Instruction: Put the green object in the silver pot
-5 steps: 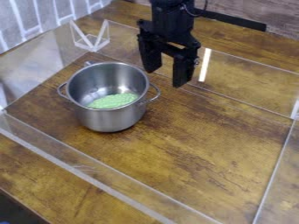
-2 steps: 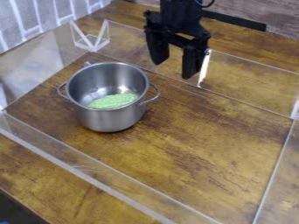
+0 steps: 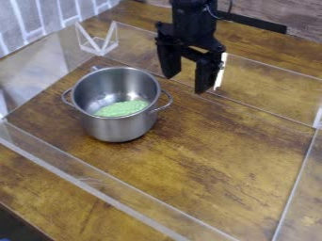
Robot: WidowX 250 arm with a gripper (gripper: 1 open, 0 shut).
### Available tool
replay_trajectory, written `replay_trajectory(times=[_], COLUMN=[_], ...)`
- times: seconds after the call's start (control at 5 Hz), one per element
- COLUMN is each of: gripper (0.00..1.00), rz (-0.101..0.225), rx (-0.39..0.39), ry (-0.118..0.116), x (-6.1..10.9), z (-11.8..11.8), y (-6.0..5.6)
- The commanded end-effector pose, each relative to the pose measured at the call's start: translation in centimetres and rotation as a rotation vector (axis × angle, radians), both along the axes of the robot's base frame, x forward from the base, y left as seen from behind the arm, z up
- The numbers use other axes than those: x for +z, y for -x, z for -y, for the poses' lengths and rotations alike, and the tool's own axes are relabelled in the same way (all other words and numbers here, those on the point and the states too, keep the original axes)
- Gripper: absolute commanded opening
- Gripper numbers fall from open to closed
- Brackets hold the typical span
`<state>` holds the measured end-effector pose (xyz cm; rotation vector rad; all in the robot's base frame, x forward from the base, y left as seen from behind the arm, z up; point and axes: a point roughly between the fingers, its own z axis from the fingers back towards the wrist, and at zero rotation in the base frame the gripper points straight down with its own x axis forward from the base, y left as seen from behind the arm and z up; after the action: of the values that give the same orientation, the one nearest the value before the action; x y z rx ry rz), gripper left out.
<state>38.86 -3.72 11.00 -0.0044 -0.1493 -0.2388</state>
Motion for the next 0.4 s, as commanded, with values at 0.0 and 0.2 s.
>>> replay_trajectory(times=[0.0, 0.2], gripper=[1.0, 1.0], rz=[0.039, 0.033], rx=[0.012, -0.027], ry=[0.005, 0.008], x=[1.66, 1.46], z=[-1.3, -1.16], y=[-0.22, -0.92])
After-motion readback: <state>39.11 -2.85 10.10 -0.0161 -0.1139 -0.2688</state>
